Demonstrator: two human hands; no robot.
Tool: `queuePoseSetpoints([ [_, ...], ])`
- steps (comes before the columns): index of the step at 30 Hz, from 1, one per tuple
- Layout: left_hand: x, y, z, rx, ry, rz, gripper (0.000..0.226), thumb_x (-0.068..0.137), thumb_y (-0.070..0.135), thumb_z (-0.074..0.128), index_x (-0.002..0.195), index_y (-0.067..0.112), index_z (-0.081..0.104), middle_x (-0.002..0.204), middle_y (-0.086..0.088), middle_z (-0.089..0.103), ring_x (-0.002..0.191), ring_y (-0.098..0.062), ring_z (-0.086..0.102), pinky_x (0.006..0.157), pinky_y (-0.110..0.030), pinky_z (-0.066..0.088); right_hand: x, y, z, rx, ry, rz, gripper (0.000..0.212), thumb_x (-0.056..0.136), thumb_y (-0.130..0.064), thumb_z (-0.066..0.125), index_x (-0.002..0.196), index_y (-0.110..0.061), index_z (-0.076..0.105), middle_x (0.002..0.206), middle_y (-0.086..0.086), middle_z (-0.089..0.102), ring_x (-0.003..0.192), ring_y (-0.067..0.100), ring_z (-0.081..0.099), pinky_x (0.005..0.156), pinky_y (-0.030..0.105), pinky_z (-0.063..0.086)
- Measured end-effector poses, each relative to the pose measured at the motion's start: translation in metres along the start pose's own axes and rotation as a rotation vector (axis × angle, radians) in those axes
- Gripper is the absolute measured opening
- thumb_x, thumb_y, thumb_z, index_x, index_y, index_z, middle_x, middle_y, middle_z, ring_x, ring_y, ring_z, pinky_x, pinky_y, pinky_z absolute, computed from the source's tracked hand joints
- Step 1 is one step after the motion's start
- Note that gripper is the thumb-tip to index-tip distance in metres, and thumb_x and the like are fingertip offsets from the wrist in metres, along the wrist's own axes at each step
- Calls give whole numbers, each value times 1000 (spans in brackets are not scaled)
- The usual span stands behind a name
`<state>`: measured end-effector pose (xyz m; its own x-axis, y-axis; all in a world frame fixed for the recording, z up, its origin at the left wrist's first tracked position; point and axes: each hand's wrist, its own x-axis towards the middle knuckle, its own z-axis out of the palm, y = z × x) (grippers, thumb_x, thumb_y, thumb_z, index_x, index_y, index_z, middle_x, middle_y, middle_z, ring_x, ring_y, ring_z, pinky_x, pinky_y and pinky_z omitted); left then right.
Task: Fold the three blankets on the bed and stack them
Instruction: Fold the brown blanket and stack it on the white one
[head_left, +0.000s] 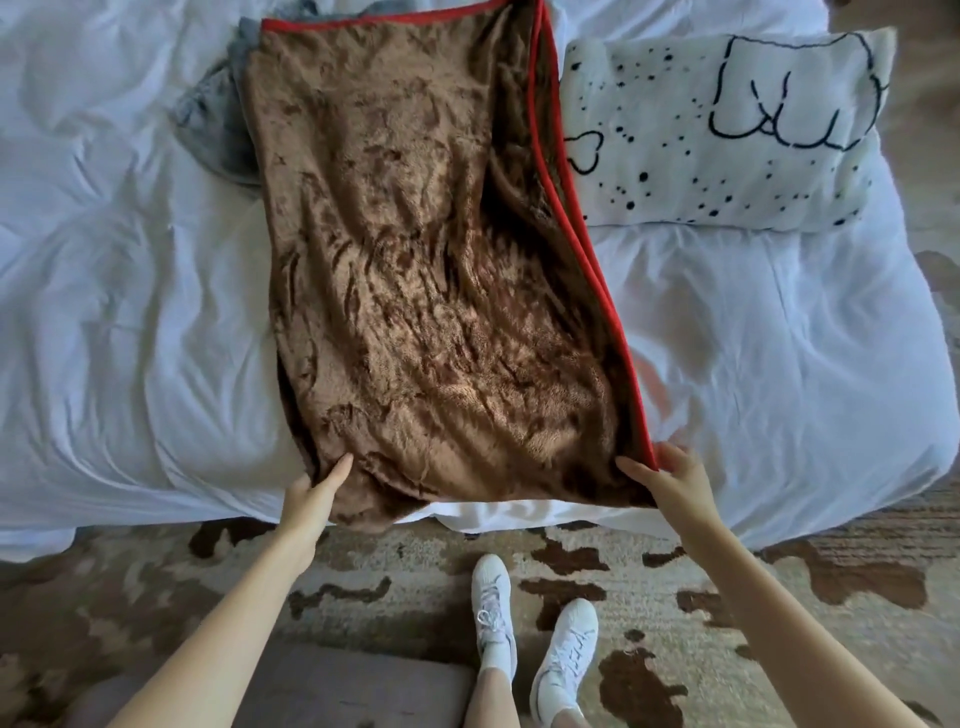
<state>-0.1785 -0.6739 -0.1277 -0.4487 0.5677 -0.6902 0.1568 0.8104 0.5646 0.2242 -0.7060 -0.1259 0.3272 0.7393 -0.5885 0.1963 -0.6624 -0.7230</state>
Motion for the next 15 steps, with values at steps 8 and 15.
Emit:
queuePoseSetpoints([
  [8,-18,-3,-23,-359,138,-46,37,71,40,84,101,25,68,110,5,68,114,-23,57,107,-46,38,-8,3,-9,80,71,68,35,81,-19,74,93,10,58,76,16,60,67,24,57,56,27,44],
  [15,-34,10,-34,-229,179,132,34,86,54,65,89,20,64,88,0,66,93,-25,63,86,-43,50,-18,-5,-6,131,238,77,29,82,-21,72,99,-6,53,83,8,61,69,20,55,58,27,39],
])
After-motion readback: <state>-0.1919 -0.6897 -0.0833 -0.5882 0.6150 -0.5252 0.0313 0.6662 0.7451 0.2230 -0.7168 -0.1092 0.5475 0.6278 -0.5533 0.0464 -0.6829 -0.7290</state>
